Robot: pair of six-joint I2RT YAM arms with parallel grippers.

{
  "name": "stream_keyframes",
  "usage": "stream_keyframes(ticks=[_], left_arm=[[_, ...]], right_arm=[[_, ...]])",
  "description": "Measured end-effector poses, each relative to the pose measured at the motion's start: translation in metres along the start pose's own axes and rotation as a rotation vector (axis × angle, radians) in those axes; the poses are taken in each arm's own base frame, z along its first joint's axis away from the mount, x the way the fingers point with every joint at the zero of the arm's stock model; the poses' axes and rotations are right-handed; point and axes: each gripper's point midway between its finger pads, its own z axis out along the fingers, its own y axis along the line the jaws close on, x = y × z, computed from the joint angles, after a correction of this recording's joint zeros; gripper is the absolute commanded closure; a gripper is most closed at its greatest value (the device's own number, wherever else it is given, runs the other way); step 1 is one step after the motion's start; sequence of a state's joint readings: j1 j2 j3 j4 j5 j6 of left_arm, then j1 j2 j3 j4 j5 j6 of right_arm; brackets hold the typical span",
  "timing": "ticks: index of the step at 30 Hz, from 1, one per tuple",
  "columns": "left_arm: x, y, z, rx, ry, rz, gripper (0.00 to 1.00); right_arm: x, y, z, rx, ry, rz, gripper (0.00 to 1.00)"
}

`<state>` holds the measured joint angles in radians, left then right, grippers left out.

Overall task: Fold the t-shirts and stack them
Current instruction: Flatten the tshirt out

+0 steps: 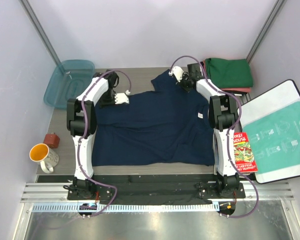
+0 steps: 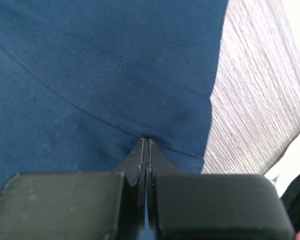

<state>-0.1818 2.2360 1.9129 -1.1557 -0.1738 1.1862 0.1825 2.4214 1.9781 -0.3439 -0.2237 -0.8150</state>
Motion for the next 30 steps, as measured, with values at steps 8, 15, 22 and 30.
stream_keyframes(ticks=[8,15,22,30], left_arm=[[-0.005,0.004,0.037,0.038,0.034,-0.004,1.00],[0.000,0.027,0.045,-0.062,0.099,-0.030,1.00],[-0.007,0.075,0.048,-0.275,0.106,-0.078,1.00],[-0.025,0.124,0.048,-0.515,0.103,-0.105,1.00]], right_arm=[[-0.002,-0.015,0.012,0.059,0.005,-0.034,0.99],[-0.008,-0.034,0.028,0.134,0.000,-0.063,0.99],[-0.010,-0.065,0.044,0.295,0.015,-0.130,0.99],[0.002,-0.099,0.046,0.499,0.071,-0.184,0.99]])
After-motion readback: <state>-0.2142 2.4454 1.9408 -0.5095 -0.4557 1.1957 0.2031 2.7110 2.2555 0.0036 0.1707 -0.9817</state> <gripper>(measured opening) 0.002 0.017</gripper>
